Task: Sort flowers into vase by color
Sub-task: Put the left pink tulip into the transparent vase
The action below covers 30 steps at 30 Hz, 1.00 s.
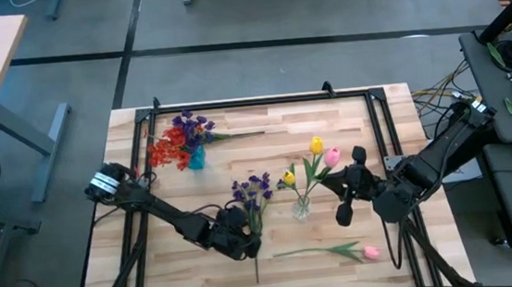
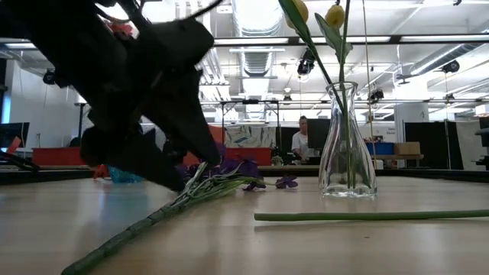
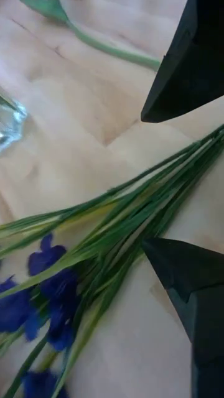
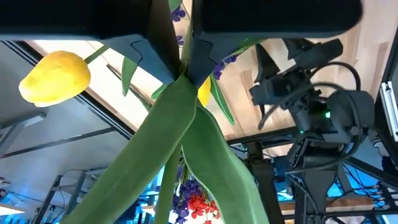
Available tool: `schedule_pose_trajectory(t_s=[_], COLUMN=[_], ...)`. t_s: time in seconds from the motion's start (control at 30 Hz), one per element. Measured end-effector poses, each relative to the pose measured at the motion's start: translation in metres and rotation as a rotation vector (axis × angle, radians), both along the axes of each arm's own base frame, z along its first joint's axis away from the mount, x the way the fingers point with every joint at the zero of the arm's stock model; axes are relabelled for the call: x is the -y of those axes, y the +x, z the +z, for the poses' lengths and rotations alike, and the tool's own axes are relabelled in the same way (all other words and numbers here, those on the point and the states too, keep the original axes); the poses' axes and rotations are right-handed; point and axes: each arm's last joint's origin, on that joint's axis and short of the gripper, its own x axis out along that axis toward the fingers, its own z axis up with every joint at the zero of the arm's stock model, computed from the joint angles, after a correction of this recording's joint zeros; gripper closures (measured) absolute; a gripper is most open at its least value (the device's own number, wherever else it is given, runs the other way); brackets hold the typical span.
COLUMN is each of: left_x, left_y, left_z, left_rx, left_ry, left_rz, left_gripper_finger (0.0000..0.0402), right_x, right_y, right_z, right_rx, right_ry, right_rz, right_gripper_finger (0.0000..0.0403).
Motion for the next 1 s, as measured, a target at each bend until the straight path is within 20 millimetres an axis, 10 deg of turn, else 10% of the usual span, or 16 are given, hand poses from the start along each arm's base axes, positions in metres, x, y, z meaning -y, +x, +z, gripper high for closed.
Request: schedule_pose_trajectory(t_s=[0.53, 1.0], left_x=[0.008, 0.009], left_y=[0.026, 0.029], left_z=[-0.014, -0.013], left_rx=[-0.244, -0.372], left_ry=[0.102, 0.166], left_rz=[-0.001, -0.035], left_gripper_finger=[0.0123, 0.0326], right_x=[-0.001, -0.002], right_y=[0.001, -0.002], right_z=[-0.001, 0.000], right_rx=[-0.008, -0.030], right_ry=[0.053, 0.135], right_rz=[0.028, 0.084], right_gripper_finger=[0.0210, 0.0200])
